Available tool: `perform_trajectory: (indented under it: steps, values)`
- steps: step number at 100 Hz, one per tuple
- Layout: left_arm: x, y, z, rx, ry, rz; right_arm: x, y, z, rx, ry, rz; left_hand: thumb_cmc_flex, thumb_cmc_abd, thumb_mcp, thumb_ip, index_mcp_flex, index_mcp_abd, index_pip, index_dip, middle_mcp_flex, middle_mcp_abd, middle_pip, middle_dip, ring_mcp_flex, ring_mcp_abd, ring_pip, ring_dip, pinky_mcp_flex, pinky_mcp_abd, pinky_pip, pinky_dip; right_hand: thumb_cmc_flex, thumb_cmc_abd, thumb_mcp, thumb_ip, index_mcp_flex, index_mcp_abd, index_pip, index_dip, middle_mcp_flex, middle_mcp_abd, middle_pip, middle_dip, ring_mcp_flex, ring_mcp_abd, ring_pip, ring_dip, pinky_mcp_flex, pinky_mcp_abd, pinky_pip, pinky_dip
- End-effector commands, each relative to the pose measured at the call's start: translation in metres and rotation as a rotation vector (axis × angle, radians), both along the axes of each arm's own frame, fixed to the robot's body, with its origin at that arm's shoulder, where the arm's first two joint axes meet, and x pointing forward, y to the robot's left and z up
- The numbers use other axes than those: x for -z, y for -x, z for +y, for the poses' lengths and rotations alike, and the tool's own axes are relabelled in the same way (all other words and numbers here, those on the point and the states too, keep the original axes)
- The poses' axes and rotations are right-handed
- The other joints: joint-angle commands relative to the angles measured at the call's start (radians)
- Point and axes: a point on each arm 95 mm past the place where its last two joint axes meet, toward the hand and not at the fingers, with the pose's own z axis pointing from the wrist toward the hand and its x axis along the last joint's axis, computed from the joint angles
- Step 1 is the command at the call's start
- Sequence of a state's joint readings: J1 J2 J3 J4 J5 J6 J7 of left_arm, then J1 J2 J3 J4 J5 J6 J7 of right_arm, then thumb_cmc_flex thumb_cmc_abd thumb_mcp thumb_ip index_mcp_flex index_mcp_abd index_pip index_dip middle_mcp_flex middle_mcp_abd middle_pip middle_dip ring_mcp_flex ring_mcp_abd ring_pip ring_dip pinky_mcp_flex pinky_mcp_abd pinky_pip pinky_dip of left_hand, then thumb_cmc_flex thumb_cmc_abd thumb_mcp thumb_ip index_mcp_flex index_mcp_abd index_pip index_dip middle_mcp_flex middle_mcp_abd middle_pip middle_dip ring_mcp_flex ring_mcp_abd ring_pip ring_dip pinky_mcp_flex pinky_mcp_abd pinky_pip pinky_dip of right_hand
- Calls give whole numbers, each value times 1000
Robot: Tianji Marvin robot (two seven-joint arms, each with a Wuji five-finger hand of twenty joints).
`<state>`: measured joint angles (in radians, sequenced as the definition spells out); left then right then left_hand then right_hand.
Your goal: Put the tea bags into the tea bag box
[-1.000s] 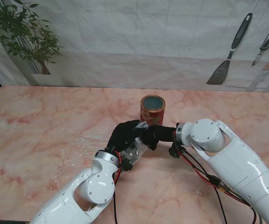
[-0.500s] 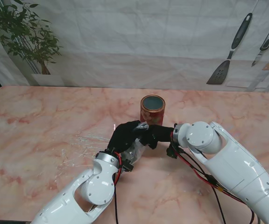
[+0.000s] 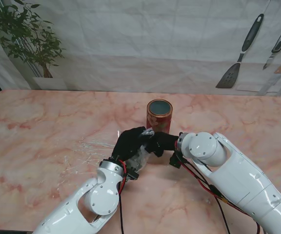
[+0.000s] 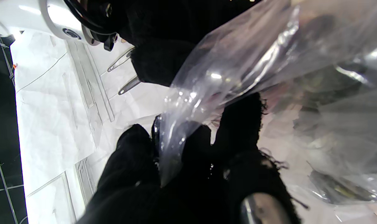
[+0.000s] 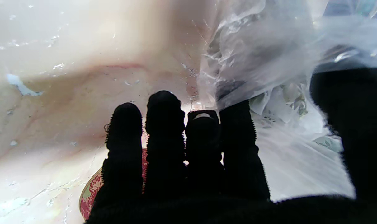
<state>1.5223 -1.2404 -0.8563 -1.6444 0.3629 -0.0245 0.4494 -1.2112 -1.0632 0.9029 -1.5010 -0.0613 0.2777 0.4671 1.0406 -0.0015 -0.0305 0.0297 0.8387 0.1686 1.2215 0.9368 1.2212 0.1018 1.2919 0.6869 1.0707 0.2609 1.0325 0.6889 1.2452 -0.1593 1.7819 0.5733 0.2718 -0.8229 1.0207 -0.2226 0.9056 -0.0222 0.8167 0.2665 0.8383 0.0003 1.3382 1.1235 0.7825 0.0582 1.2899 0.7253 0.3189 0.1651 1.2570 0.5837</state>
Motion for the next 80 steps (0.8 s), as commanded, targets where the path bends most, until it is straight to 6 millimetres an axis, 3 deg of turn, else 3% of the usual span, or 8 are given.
perform_trajectory:
  steps: [1, 13, 18, 24, 33, 49, 60, 80]
  values:
    - [-20, 8, -22, 64, 61, -36, 6, 9, 15, -19, -13, 19, 45, 24, 13, 3, 79, 115, 115, 40, -19, -59, -85, -16, 198, 43, 473, -45, -132, -99, 312, -18, 39, 133, 34, 43, 41, 29, 13, 12, 24, -16, 40, -1, 33, -6, 50, 5, 5, 20, 42, 14]
    - [-21, 10, -24, 73, 74, -47, 7, 10, 18, 11, -15, 9, 45, 23, 13, 3, 79, 115, 115, 40, -18, -60, -85, -17, 198, 44, 472, -45, -132, -99, 312, -20, 63, 127, 46, 48, 71, 24, 33, 16, 41, -17, 44, -6, 43, -5, 55, 3, 12, 22, 47, 14]
    - [-21, 10, -24, 75, 78, -49, 8, 11, 20, 23, -19, 5, 46, 24, 14, 4, 79, 115, 115, 40, -19, -60, -85, -17, 198, 44, 472, -45, -132, -99, 312, -20, 92, 116, 48, -17, 73, 16, 99, -118, 52, -17, 50, -18, 52, -3, 64, -11, 15, 20, 53, 5]
    - [-21, 11, -25, 77, 80, -50, 9, 11, 21, 37, -22, -2, 46, 23, 13, 4, 78, 115, 115, 40, -18, -58, -85, -18, 198, 44, 472, -46, -132, -98, 312, -21, 143, 100, 48, -72, 64, 1, 169, -191, 63, -21, 51, -21, 56, -5, 64, -13, 20, 21, 53, 2]
    - [-20, 11, -25, 82, 85, -48, 11, 12, 23, 55, -29, -12, 46, 23, 14, 4, 78, 116, 114, 40, -19, -58, -85, -18, 198, 44, 472, -46, -132, -98, 312, -21, 199, 94, 65, -88, 52, -20, 264, -259, 68, -25, 48, -26, 57, -5, 64, -13, 20, 17, 51, 0]
    - [-20, 11, -24, 81, 84, -44, 13, 12, 23, 89, -49, -18, 46, 23, 13, 4, 78, 117, 114, 40, -19, -58, -85, -19, 198, 45, 471, -47, -133, -97, 312, -23, 217, 155, 61, -78, 43, -42, 327, -257, 47, -29, 42, -28, 36, -5, 38, -21, 4, 13, 37, -9]
    - [-19, 11, -23, 78, 79, -39, 11, 11, 20, 101, -59, -19, 46, 23, 13, 4, 78, 116, 113, 40, -19, -57, -85, -19, 198, 46, 471, -47, -133, -96, 312, -23, 224, 217, 43, -58, 22, -64, 388, -216, 7, -36, 38, -23, 2, -12, 25, -21, -19, 3, 28, -12]
    - [-18, 10, -17, 56, 52, -25, 3, 10, 11, 128, -97, -17, 46, 24, 13, 4, 78, 115, 114, 40, -21, -58, -85, -20, 198, 46, 470, -47, -133, -95, 312, -24, 247, 208, 72, -7, 15, -53, 435, -159, -22, -27, 32, -14, -34, -1, 9, -20, -44, -3, 17, -15]
